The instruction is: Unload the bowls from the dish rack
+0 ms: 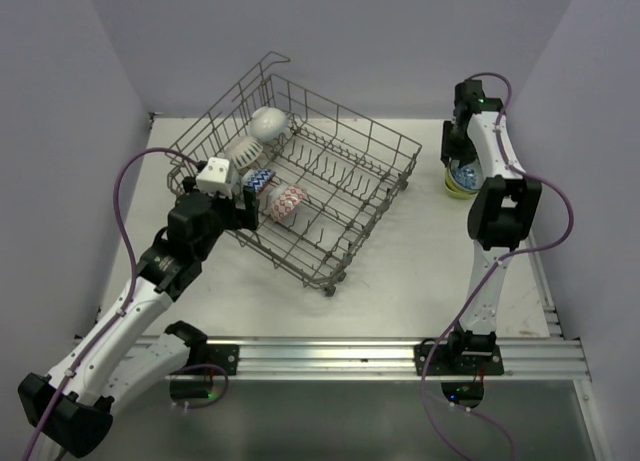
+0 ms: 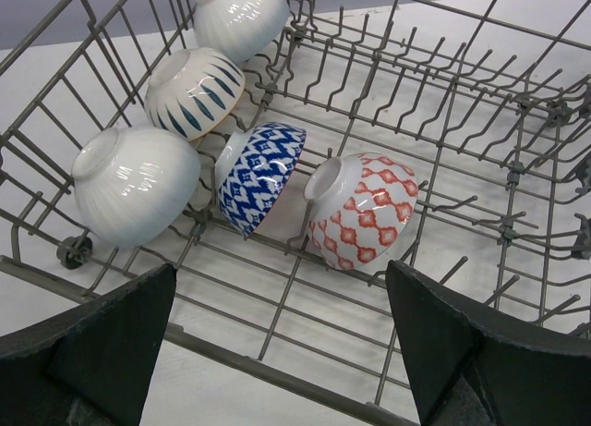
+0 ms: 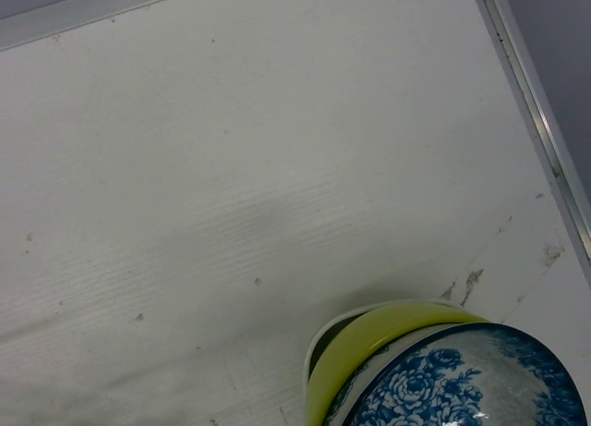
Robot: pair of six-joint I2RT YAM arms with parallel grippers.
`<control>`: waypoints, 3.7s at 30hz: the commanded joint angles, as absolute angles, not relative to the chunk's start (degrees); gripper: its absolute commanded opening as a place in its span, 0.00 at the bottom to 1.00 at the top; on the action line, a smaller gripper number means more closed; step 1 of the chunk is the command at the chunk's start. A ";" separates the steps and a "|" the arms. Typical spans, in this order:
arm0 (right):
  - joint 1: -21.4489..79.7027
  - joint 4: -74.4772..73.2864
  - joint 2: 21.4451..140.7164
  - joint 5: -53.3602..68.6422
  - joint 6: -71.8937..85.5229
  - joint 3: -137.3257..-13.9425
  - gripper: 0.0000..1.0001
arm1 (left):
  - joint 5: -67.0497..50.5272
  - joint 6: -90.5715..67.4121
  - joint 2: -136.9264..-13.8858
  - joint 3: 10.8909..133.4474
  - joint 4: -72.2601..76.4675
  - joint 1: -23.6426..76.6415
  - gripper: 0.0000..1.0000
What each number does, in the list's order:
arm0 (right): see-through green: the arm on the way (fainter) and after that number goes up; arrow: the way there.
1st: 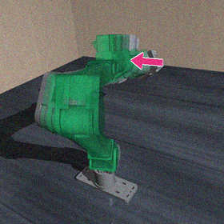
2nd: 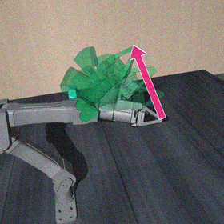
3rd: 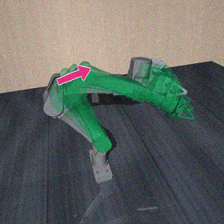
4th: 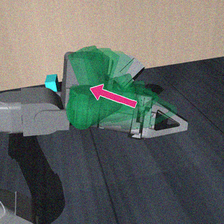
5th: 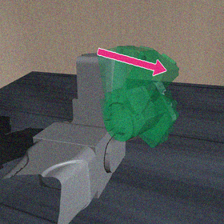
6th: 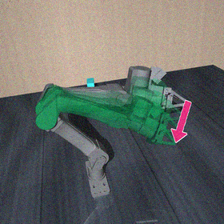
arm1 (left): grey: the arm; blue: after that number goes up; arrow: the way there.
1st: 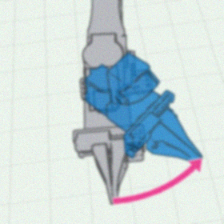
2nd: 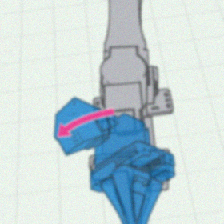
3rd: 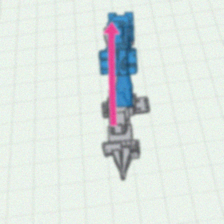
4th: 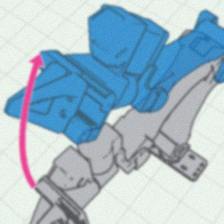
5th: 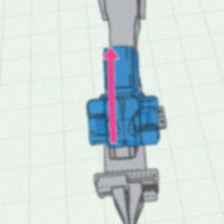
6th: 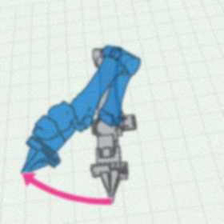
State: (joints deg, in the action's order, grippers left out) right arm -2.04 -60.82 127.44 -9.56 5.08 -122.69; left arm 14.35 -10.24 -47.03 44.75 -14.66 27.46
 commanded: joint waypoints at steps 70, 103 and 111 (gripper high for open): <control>44.65 -0.35 106.42 -3.69 58.97 -76.81 0.71 | 16.96 -9.14 -48.69 45.00 -13.27 27.86 1.00; 46.32 32.25 100.73 -5.63 68.56 -61.79 0.22 | 16.08 -9.23 -49.66 45.00 -13.36 28.04 1.00; 46.32 33.58 99.14 -4.31 68.47 -61.26 0.10 | 16.26 -9.14 -49.83 45.00 -13.36 28.12 1.00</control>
State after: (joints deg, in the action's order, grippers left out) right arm 46.24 29.89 102.63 -4.58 69.30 -61.41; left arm 16.10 -9.41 -49.71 44.75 -14.70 27.57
